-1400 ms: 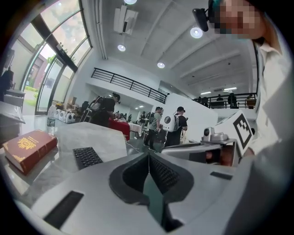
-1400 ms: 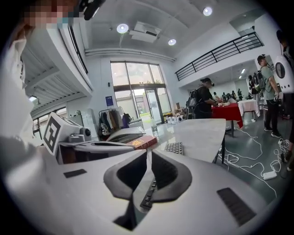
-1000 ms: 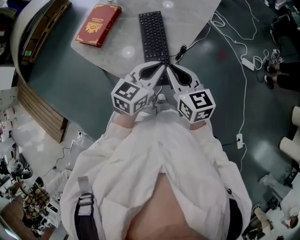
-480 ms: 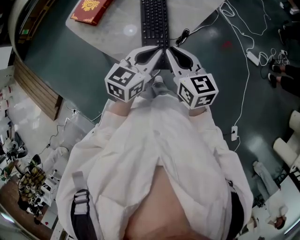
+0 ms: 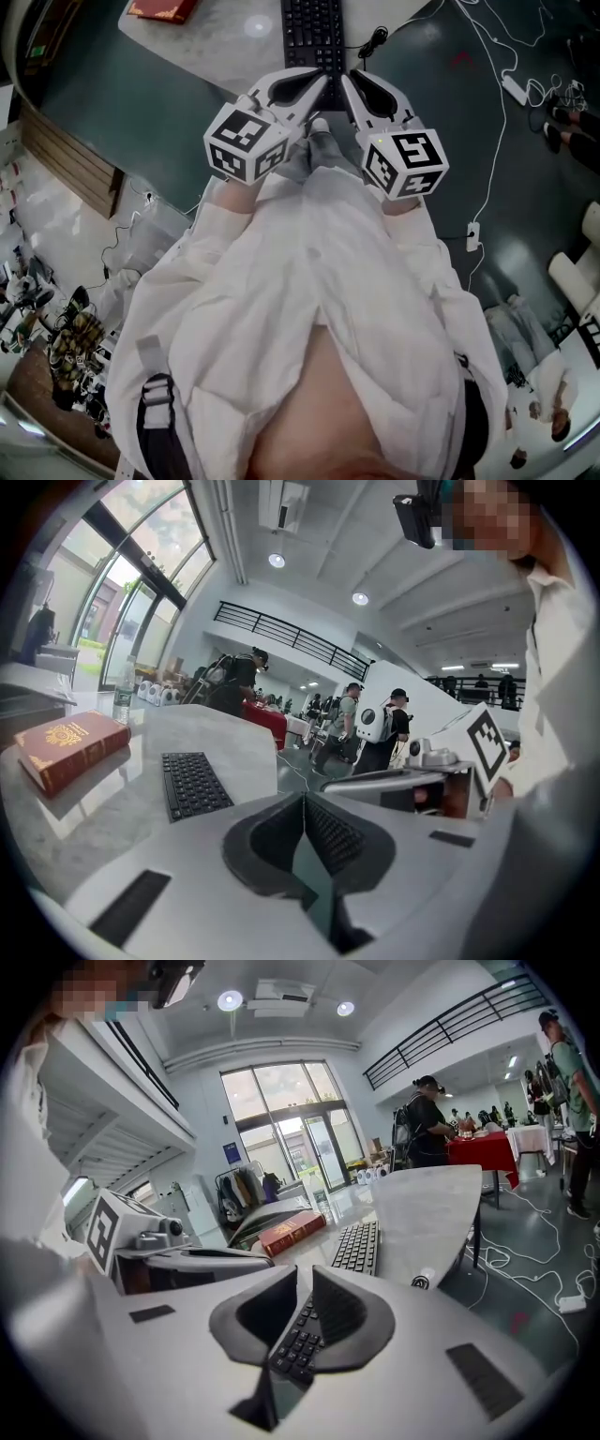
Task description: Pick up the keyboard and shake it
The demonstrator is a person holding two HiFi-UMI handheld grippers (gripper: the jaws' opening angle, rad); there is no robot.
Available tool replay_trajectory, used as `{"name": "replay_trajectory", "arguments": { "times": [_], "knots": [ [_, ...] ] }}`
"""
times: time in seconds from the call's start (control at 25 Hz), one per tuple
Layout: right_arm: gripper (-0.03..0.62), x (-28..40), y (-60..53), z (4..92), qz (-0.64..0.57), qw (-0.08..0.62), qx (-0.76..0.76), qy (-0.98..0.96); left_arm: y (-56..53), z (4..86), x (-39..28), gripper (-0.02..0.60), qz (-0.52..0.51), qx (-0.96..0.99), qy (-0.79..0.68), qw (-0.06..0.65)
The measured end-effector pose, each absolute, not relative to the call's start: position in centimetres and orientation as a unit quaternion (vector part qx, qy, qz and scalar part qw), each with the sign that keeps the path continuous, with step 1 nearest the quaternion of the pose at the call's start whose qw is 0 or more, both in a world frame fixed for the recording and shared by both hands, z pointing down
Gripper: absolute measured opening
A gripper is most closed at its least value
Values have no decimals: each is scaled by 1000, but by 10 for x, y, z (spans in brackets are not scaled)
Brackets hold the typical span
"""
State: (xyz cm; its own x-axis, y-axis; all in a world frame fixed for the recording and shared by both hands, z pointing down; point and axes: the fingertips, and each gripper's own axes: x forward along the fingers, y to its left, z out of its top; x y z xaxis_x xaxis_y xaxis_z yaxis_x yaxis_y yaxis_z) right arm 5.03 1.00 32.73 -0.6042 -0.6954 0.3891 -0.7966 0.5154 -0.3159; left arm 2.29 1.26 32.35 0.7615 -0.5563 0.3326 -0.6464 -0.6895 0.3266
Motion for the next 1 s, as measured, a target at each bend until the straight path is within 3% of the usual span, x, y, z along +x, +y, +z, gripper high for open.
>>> {"name": "replay_trajectory", "arguments": {
  "times": [1.0],
  "knots": [
    [53,49,34,406,303,157,446,-828,39,400,14,14,145,900,-303,278]
  ]
}}
